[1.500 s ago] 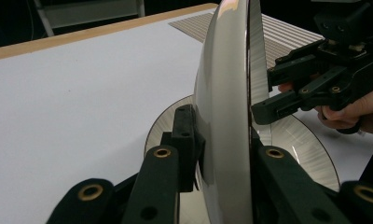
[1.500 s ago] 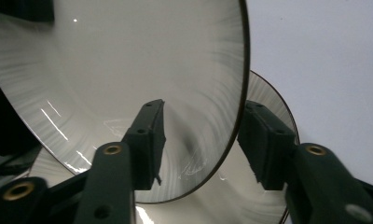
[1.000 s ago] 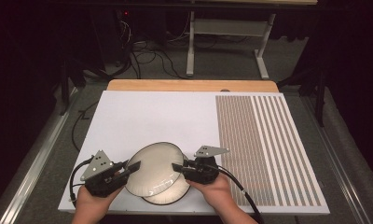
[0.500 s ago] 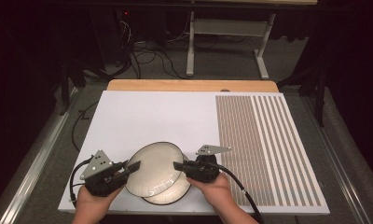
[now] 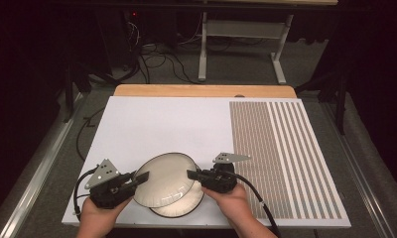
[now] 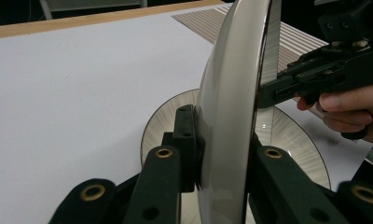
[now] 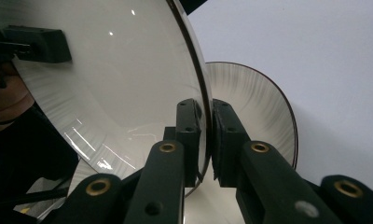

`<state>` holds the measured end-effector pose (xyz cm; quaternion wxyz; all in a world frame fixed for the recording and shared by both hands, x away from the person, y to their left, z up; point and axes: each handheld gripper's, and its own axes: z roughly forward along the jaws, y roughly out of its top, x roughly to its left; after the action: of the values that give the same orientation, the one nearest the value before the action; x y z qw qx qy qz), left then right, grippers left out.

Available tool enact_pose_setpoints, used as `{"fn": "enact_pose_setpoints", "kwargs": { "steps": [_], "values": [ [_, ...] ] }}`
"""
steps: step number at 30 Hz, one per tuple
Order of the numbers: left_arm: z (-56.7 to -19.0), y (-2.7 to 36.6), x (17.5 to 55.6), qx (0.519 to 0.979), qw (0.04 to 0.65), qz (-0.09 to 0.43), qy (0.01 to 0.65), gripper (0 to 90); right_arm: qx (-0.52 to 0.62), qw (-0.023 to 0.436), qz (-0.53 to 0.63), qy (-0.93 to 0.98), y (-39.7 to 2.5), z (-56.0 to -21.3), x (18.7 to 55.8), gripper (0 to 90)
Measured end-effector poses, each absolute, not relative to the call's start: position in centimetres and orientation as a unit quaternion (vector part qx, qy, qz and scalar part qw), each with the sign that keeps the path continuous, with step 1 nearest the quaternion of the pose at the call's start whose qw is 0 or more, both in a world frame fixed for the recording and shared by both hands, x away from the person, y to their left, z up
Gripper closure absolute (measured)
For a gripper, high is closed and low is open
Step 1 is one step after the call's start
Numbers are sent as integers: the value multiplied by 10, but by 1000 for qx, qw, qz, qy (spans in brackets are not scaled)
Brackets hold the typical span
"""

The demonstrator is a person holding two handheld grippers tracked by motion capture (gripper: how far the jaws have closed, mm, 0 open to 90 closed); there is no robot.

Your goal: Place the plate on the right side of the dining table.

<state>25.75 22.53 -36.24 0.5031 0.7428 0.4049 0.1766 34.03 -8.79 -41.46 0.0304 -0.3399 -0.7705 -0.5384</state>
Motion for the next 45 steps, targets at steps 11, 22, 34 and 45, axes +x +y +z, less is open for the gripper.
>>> {"fn": "enact_pose_setpoints", "kwargs": {
  "steps": [11, 22, 34, 45],
  "values": [
    [-358, 226, 256, 726, 530, 173, 403, 771, -326, 18, -562, -760, -96, -400, 336, 875],
    [-351, 222, 262, 717, 551, 156, 397, 776, -316, -14, -568, -760, -106, -382, 333, 880],
    [-337, 194, 281, 726, 550, 140, 387, 777, -309, -52, -564, -764, -134, -359, 339, 879],
    [-331, 154, 296, 733, 554, 120, 376, 777, -319, -83, -564, -757, -175, -345, 340, 880]
  ]
}}
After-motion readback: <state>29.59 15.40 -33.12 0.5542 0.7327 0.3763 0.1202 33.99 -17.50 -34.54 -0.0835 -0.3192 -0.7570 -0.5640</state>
